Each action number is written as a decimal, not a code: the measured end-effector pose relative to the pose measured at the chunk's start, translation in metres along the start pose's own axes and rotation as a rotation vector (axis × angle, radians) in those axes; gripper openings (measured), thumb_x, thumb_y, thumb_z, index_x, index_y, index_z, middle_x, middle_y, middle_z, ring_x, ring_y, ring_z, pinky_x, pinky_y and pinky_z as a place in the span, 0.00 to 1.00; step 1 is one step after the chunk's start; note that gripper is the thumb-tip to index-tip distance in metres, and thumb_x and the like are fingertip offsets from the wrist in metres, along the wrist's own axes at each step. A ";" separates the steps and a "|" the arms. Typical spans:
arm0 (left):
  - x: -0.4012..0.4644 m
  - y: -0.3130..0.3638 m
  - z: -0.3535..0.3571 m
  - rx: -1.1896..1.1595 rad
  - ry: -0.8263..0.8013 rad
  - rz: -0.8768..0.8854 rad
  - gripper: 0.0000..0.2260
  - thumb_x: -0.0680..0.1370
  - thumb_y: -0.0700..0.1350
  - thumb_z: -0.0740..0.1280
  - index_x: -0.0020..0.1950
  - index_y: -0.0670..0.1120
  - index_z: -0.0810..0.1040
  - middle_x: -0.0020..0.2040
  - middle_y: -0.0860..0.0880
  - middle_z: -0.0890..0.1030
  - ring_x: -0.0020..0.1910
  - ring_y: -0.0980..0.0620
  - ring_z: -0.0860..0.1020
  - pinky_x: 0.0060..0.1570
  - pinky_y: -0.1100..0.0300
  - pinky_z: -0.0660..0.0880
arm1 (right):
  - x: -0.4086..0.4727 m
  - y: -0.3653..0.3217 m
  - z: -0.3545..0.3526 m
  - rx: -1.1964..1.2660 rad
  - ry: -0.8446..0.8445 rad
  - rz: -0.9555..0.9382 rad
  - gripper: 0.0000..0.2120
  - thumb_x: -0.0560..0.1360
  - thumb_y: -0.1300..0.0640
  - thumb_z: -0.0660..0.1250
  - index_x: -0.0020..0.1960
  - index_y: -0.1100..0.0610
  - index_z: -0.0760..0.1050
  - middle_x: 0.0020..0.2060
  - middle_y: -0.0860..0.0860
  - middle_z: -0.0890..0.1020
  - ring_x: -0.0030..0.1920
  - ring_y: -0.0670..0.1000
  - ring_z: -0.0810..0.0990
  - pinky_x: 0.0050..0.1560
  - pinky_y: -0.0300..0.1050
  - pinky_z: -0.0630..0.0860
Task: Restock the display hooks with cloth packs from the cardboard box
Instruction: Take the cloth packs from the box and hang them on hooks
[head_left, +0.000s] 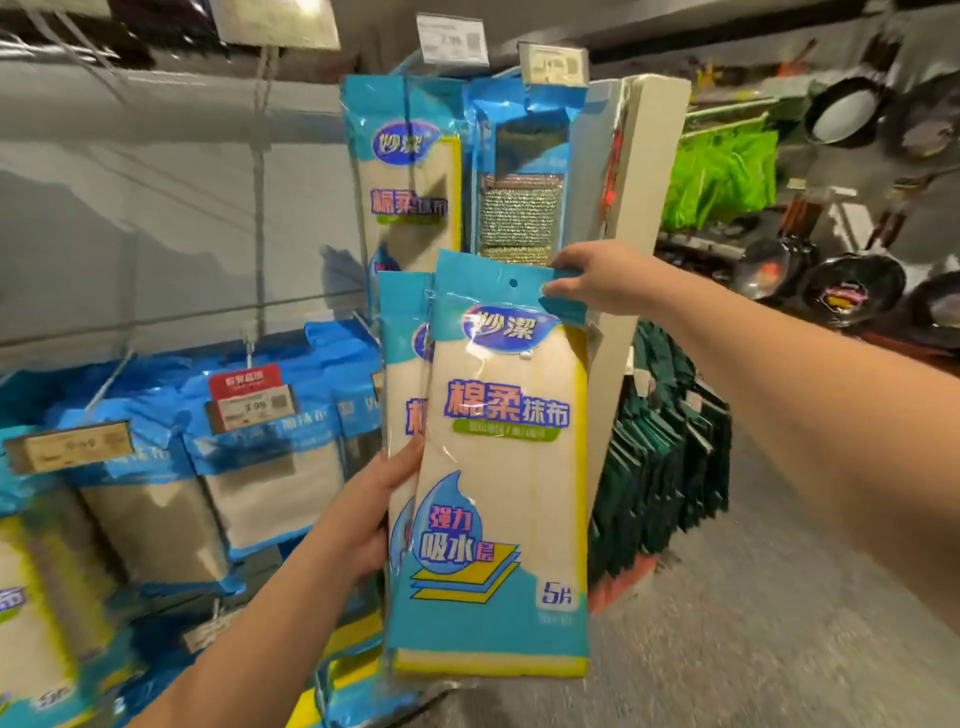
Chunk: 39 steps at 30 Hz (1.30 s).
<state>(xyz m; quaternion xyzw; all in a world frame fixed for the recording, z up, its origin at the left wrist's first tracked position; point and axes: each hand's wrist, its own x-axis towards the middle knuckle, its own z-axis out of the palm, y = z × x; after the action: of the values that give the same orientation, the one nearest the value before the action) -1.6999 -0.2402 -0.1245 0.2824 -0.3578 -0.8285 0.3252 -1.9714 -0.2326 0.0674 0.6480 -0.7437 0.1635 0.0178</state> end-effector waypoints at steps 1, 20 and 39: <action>0.012 0.006 -0.001 0.004 0.010 0.017 0.25 0.77 0.52 0.69 0.72 0.44 0.74 0.64 0.37 0.80 0.62 0.35 0.80 0.59 0.36 0.77 | 0.016 0.001 -0.001 -0.019 0.011 -0.019 0.20 0.79 0.46 0.66 0.67 0.55 0.75 0.62 0.54 0.79 0.57 0.54 0.76 0.52 0.44 0.70; 0.098 0.146 0.032 0.026 0.079 0.307 0.28 0.72 0.54 0.74 0.70 0.46 0.77 0.63 0.40 0.82 0.61 0.39 0.81 0.55 0.41 0.81 | 0.217 -0.022 -0.064 -0.197 0.489 -0.566 0.09 0.80 0.54 0.63 0.54 0.57 0.79 0.63 0.53 0.77 0.63 0.56 0.75 0.52 0.50 0.71; 0.111 0.185 0.067 0.005 0.084 0.360 0.26 0.73 0.54 0.71 0.69 0.46 0.78 0.64 0.40 0.81 0.63 0.40 0.80 0.60 0.38 0.77 | 0.244 -0.041 -0.073 -0.278 0.999 -0.399 0.15 0.78 0.48 0.61 0.51 0.56 0.83 0.52 0.53 0.77 0.57 0.59 0.71 0.55 0.56 0.64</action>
<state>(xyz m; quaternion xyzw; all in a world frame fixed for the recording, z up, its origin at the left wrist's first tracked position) -1.7545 -0.3934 0.0322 0.2489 -0.3906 -0.7436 0.4822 -1.9841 -0.4508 0.2040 0.6115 -0.5221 0.3447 0.4844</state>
